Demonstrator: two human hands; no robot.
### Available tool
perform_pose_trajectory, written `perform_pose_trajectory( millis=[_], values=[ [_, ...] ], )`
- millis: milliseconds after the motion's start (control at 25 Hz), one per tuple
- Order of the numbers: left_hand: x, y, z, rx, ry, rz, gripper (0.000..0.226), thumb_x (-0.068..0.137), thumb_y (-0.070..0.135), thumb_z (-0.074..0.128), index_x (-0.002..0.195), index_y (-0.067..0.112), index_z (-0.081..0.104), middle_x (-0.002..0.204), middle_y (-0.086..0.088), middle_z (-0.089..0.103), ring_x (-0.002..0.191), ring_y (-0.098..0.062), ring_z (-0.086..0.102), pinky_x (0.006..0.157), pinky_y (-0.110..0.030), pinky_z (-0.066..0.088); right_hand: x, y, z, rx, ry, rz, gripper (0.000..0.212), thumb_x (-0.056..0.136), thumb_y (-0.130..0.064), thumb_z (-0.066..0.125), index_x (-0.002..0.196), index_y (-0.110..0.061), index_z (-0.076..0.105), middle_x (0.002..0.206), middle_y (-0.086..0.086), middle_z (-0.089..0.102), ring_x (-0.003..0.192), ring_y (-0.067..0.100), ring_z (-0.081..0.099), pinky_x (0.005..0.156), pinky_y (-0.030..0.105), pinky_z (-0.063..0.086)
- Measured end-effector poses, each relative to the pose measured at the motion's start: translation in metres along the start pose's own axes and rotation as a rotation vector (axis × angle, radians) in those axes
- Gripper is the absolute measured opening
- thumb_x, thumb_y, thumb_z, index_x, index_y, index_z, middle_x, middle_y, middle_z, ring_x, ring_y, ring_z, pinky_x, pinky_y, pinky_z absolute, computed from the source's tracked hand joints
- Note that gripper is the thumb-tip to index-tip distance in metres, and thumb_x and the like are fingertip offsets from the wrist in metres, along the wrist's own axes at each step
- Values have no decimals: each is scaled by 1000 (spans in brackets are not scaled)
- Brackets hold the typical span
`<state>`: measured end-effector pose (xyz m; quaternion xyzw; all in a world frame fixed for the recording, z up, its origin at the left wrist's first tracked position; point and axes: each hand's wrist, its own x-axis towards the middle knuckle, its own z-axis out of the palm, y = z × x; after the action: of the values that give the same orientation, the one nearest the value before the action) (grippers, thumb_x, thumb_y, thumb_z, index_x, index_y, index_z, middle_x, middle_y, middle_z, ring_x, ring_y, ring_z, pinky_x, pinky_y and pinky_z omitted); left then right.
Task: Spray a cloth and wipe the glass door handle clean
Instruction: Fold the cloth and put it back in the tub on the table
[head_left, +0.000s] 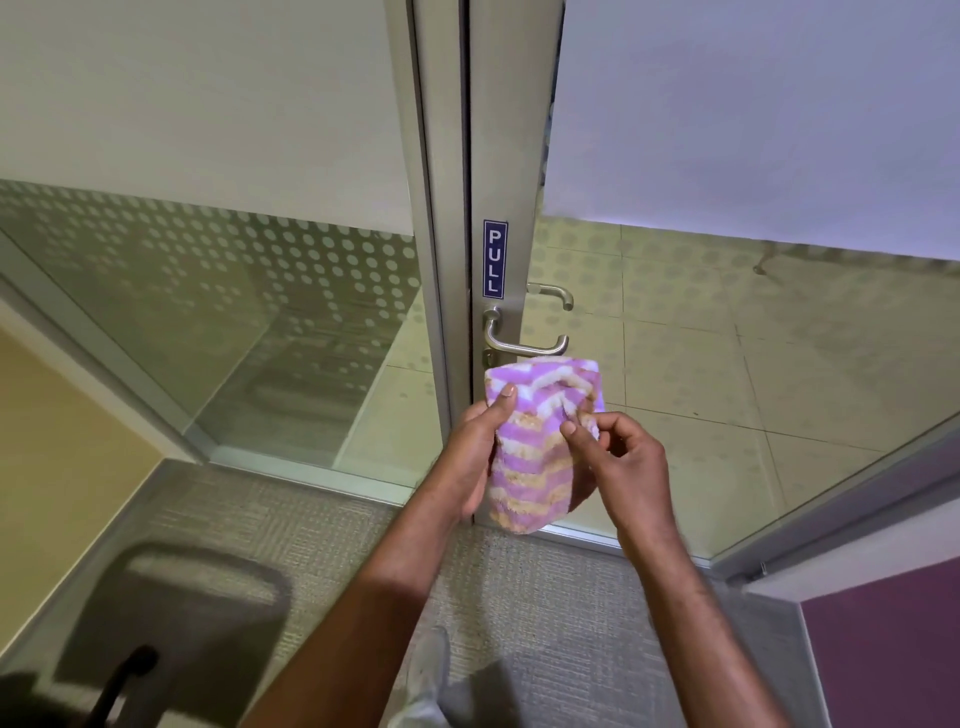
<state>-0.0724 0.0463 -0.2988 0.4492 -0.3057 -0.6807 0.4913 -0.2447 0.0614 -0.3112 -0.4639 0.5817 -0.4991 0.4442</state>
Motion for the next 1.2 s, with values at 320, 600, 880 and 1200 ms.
perform_pose_trajectory(
  millis=[320, 600, 880, 1200],
  values=[
    [-4, 1, 3, 43, 116, 13, 39, 101, 40, 60, 120, 6, 69, 109, -15, 77, 101, -31, 75, 81, -38, 63, 4, -9, -4, 149, -119, 205, 35, 90, -37, 78, 113, -16, 64, 115, 5, 76, 96, 22, 76, 63, 31, 58],
    [-18, -8, -10, 218, 108, -30, 69, 82, 69, 63, 126, 16, 66, 111, -2, 78, 102, -19, 74, 94, -40, 55, 6, -7, 6, 257, -83, 252, 43, 88, -32, 81, 116, -14, 55, 110, 11, 78, 86, 21, 77, 65, 36, 61],
    [-41, -27, -27, 161, 197, -17, 33, 92, 28, 76, 114, 3, 73, 103, -15, 78, 96, -30, 76, 74, -35, 62, -9, 12, 12, -19, -113, 36, 60, 79, -49, 84, 123, -27, 49, 133, 6, 61, 109, 16, 70, 71, 30, 57],
    [-83, -20, -59, 223, 211, 23, 29, 96, 32, 72, 112, 8, 75, 106, -18, 77, 98, -35, 74, 84, -45, 59, -35, 1, 21, -724, -478, -462, 93, 68, -81, 69, 149, -41, 45, 160, -11, 41, 154, 11, 18, 126, 48, 14]
  ],
)
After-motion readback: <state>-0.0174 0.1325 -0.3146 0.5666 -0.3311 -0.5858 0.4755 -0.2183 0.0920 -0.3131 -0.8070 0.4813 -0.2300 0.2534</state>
